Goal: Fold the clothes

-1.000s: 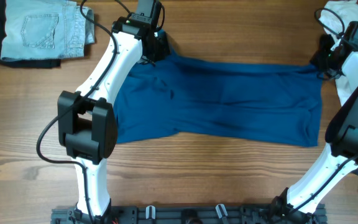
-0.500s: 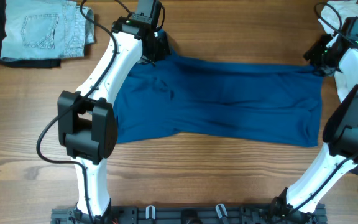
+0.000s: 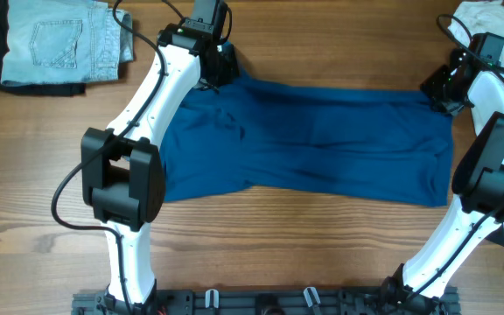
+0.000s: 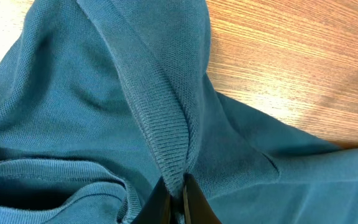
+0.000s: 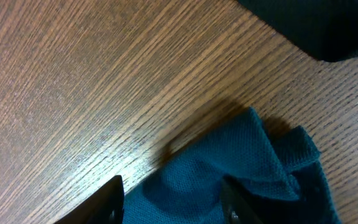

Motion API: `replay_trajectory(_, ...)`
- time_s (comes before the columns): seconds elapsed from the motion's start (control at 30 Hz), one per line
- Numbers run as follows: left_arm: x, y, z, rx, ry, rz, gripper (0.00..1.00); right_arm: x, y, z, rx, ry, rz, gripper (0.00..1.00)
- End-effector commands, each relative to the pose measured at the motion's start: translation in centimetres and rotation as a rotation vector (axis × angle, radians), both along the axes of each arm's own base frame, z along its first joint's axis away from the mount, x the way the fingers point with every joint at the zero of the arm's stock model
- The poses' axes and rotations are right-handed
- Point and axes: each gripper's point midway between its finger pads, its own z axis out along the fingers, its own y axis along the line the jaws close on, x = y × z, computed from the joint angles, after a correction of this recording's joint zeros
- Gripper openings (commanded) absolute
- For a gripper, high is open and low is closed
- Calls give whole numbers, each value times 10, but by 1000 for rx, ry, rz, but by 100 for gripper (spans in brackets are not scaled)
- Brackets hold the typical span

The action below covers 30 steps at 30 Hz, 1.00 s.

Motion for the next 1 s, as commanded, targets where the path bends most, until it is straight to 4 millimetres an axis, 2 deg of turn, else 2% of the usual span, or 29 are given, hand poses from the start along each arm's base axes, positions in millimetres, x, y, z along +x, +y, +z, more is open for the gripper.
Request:
replay_trajectory(0.0,3,3,21,0,-49,-6,4,-12,-13,-16,-21,56,-48,51)
replay_trajectory(0.1,3,3,21,1,-47,-6,4,-11,-15,-8,-21,54,-51,51)
replay_trajectory(0.2,3,3,21,1,-46,-6,4,-10,-16,14,-29,36,-52,51)
replay_trajectory(0.3,3,3,21,1,-46,-6,4,-11,-16,24,-33,26,-53,52)
replay_trajectory(0.5,3,3,21,1,-45,-6,4,-19,-14,22,-30,59,-53,56)
replay_trajectory(0.67,3,3,21,1,-45,-6,4,-23,-22,20,-70,80,-75,62)
replay_trajectory(0.97,3,3,21,1,-45,-6,4,-14,-26,18,-79,38,-92,59)
